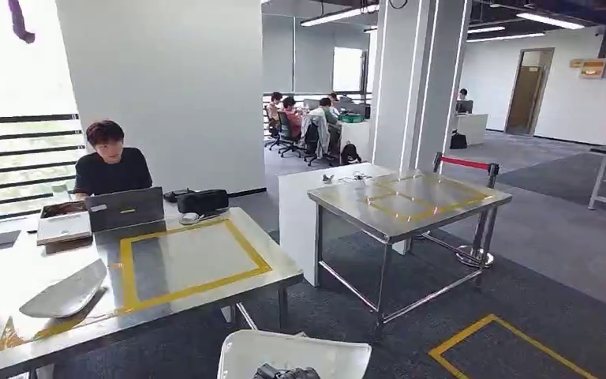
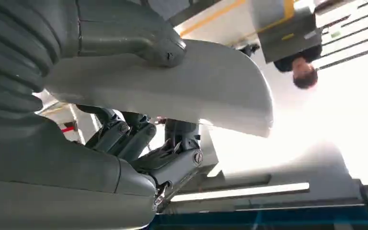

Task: Take the parts from the cabinet and place them on the table.

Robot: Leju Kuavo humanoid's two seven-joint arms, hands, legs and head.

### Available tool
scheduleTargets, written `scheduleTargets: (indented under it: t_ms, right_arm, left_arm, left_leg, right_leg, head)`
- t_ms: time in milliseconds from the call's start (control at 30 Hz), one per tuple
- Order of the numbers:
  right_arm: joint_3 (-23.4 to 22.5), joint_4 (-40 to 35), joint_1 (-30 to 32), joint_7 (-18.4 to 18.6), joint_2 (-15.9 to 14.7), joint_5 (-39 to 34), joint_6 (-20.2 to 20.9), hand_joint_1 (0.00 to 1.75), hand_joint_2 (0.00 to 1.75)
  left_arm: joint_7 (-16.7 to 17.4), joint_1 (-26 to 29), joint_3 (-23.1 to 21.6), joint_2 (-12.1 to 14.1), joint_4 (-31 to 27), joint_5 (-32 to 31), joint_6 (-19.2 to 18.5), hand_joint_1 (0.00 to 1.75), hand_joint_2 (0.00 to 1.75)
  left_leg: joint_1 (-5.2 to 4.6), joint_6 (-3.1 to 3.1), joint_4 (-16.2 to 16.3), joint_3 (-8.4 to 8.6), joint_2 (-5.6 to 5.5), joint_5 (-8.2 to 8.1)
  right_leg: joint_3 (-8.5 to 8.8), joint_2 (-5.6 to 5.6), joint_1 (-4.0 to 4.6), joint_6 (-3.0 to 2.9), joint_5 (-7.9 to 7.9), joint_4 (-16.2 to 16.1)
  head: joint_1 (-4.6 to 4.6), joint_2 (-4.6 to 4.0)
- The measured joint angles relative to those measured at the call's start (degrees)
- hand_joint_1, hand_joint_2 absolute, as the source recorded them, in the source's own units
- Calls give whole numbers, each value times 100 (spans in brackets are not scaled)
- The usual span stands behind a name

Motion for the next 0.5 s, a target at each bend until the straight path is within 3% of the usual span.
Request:
scheduleTargets:
  t_ms: [67,100,133,167,233,267,300,333,367,400,433,467,500]
  right_arm:
    - [2,-2,-12,20,0,0,5,175,175]
    - [2,-4,-20,17,2,0,4,175,175]
    - [2,-9,-21,11,7,-2,4,175,175]
    - [2,-9,-23,17,4,-2,7,175,175]
    - [2,-9,-12,41,-6,-2,13,175,175]
    - [6,-7,-9,42,-6,-2,13,175,175]
    - [7,-7,-7,48,-6,-2,18,175,175]
    - [7,-9,-8,52,-9,-2,18,175,175]
    - [9,-9,-8,48,-9,-2,18,175,175]
    - [7,-9,-11,39,-9,-2,18,175,175]
    - [9,-9,-14,31,-9,-2,18,175,175]
    - [11,-9,-10,28,-9,-2,20,175,175]
    - [11,-9,-24,24,-13,-2,24,175,175]
  left_arm:
    - [-2,16,2,0,2,2,2,0,175]
    - [0,18,2,-2,2,2,2,0,175]
    - [2,12,2,0,0,2,4,0,175]
    - [7,5,2,2,0,2,9,0,175]
    - [37,0,2,2,0,2,11,0,175]
    - [59,8,2,2,0,2,9,0,175]
    - [72,15,2,2,0,2,9,0,175]
    - [92,22,4,4,0,0,9,0,175]
    - [114,20,7,4,0,0,9,0,175]
    - [129,16,7,4,0,2,9,0,175]
    - [140,17,7,-4,2,9,9,0,175]
    - [157,13,9,-4,0,18,9,0,175]
    - [168,16,9,-4,0,22,2,0,175]
  left_leg:
    - [2,65,-2,-23,-147,24]
    - [37,103,-10,-28,-211,48]
    - [46,130,-9,-46,-278,65]
    - [51,155,-9,-66,-340,82]
    - [46,176,-5,-112,-508,108]
    - [44,171,-3,-127,-595,122]
    - [43,161,-3,-132,-677,133]
    - [44,147,-3,-133,-761,143]
    - [45,130,-3,-133,-855,155]
    - [47,106,-4,-133,-946,171]
    - [71,82,-5,-146,-1012,188]
    - [41,33,-6,-170,-1070,209]
    - [70,-5,-27,-200,-1115,233]
  right_leg:
    - [16,-138,-3,37,-16,5]
    - [11,38,-44,98,-75,57]
    - [-59,422,-74,139,-242,251]
    - [-240,644,-92,169,-498,656]
    - [-709,737,-101,194,-933,1649]
    - [-858,738,-100,191,-983,1938]
    - [-858,742,-100,178,-888,1907]
    - [-726,755,-100,154,-681,1625]
    - [-466,799,-101,121,-395,1103]
    - [-160,932,-101,82,-124,493]
    - [43,1282,-106,37,-62,33]
    - [47,1327,-68,53,-49,7]
    - [31,1239,-57,48,-41,17]
  head:
    - [0,2]
    - [0,2]
    - [2,0]
    - [13,2]
    - [20,2]
    - [17,0]
    - [22,2]
    - [22,0]
    - [26,2]
    - [26,2]
    - [24,0]
    - [9,0]
    - [39,0]
